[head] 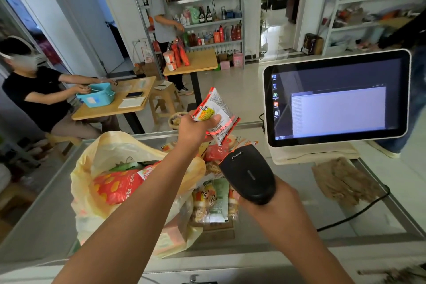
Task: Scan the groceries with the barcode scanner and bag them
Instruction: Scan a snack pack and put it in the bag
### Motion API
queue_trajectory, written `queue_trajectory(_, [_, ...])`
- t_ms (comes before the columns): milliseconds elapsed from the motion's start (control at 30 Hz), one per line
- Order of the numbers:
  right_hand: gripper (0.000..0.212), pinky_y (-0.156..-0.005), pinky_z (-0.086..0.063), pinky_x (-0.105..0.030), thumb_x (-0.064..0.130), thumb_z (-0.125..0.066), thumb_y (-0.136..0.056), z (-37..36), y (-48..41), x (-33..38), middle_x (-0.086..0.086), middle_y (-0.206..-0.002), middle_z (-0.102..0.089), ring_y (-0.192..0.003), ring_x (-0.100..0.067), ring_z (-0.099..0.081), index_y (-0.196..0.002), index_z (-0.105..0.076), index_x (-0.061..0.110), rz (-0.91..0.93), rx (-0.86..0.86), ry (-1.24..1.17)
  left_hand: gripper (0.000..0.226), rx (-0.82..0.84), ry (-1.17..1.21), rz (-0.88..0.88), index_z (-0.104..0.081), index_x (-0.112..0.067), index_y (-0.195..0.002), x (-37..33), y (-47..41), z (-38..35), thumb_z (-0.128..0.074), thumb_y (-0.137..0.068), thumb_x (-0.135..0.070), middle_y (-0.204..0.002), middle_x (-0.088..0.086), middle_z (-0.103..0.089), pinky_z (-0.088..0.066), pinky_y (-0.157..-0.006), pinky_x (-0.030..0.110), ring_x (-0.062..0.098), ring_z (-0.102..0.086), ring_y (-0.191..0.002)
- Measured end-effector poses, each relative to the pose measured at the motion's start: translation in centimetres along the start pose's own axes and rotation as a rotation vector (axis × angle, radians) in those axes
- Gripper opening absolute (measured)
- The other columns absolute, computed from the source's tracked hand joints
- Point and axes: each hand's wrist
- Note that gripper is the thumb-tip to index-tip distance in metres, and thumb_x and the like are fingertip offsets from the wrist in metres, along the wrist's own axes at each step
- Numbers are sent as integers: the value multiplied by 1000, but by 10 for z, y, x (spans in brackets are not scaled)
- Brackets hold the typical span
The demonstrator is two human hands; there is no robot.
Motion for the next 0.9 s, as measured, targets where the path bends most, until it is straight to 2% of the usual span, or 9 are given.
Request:
queue_trajectory(267, [24,-68,-48,-22,34,-82,-73,2,1,1,12,-79,-70,-80,-7,-65,-88,-64,30,9,12,-36,20,30,22,-26,-63,-21,-95,-6,9,7,-75,-86,-8,-90,-7,-72,-56,-53,23,11,-72,-80])
queue_trajectory(400, [36,-61,-46,-23,38,-83,-71,-8,-8,4,7,-79,-70,-76,-13,-66,-99,-64,27,35,5,-84,23,11,-12,-84,-65,-18,-102,-16,19,45,-77,-84,-8,-102,2,-75,-61,-66,29,18,-74,-89])
queue_trajectory(500, [32,-68,-54,-32,41,-80,-73,-27,-24,9,8,-84,-69,-79,-15,-67,-97,-62,32,74,20,-101,28,-52,-61,-146,-65,-14,-106,-22,35,94,-78,-82,-9,-104,5,-75,-61,-77,37,20,-74,-93])
queue_trajectory(567, [32,-74,-55,-36,42,-79,-75,-45,-37,13,12,-88,-67,-84,-15,-67,-100,-61,36,109,36,-115,34,-123,-96,-167,-65,-7,-112,-21,48,131,-80,-81,-9,-104,6,-75,-61,-76,36,21,-74,-93])
queue_trajectory(633, [32,-69,-48,-29,38,-77,-78,-65,-49,17,18,-87,-63,-84,-10,-62,-105,-62,32,148,56,-113,45,-222,-171,-187,-62,0,-111,-20,65,166,-85,-75,-15,-102,11,-75,-60,-74,40,26,-73,-91])
queue_trajectory(667, [31,-66,-43,-27,36,-77,-79,-74,-55,20,18,-85,-61,-81,-8,-58,-106,-62,29,152,75,-107,53,-259,-210,-198,-60,4,-109,-19,72,183,-88,-71,-19,-101,15,-74,-58,-77,47,30,-72,-91])
queue_trajectory(733, [26,-67,-40,-29,32,-77,-80,-90,-64,23,16,-82,-60,-79,-14,-58,-100,-61,29,130,130,-97,56,-307,-296,-238,-54,10,-100,-13,84,210,-89,-66,-19,-91,15,-68,-54,-76,47,27,-66,-83])
queue_trajectory(833, [27,-72,-43,-33,20,-79,-79,-110,-71,27,10,-80,-61,-85,-24,-61,-96,-61,28,45,174,-100,36,-298,-528,-292,-53,-10,-83,1,89,233,-87,-71,-17,-80,-2,-63,-47,-66,33,16,-58,-76])
queue_trajectory(900, [30,-77,-46,-37,15,-79,-78,-114,-75,30,8,-83,-62,-90,-25,-62,-98,-60,27,-8,101,-153,29,-238,-726,-313,-61,-29,-92,10,86,236,-83,-78,-19,-93,-12,-69,-49,-72,27,9,-64,-87])
Point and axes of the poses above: each hand's wrist, its own y-axis away from the middle knuckle, its own z-axis out of the back of the hand, x = y × z
